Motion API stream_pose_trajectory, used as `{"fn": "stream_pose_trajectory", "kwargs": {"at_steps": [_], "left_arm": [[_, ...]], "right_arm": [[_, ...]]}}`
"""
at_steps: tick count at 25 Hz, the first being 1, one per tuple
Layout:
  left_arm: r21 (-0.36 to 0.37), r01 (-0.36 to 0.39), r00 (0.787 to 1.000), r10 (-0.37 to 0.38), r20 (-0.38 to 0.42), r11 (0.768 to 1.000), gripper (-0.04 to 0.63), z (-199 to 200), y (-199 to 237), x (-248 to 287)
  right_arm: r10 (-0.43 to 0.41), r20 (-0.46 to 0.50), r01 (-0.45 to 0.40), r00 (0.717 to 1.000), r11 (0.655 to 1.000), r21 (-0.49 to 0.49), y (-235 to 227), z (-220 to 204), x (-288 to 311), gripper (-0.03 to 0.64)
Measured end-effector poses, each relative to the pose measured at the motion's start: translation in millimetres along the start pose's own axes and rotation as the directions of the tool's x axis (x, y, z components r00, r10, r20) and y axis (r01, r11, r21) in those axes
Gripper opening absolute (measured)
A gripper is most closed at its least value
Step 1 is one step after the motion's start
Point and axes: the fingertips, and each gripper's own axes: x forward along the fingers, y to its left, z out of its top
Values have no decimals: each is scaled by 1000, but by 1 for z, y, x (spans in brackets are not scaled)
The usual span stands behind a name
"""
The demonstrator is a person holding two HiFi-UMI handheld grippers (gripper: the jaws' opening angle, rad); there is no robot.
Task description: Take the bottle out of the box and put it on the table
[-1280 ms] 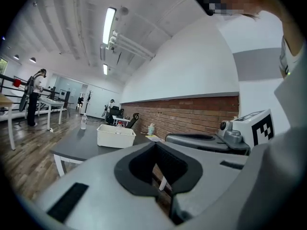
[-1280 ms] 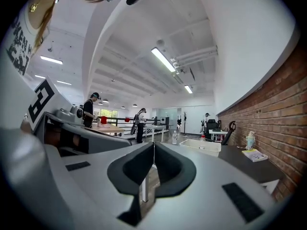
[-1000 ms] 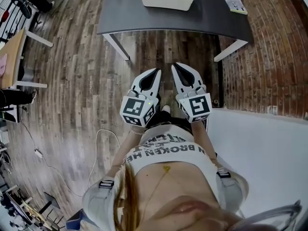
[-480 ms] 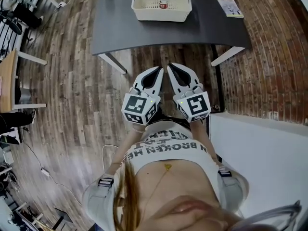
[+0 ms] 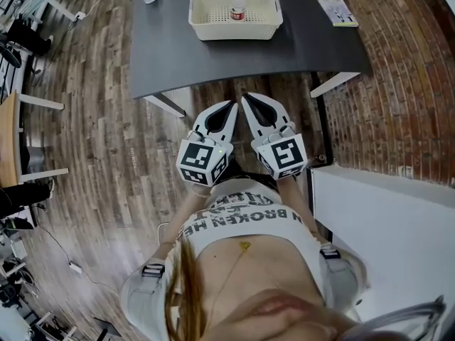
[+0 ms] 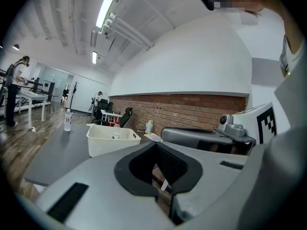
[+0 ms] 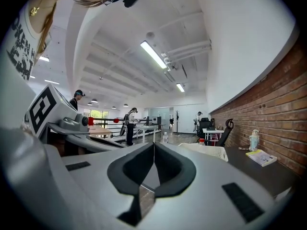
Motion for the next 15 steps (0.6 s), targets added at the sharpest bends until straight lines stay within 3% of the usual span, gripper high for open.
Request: {"fn": "stream_pose_trajectory", "kwargs": {"at_steps": [15], "left_arm": [[-42,14,1000,-12,25,999,5,13,53,0]], "right_arm": [[-37,-31,38,999,999,9,8,0,43,9]]}}
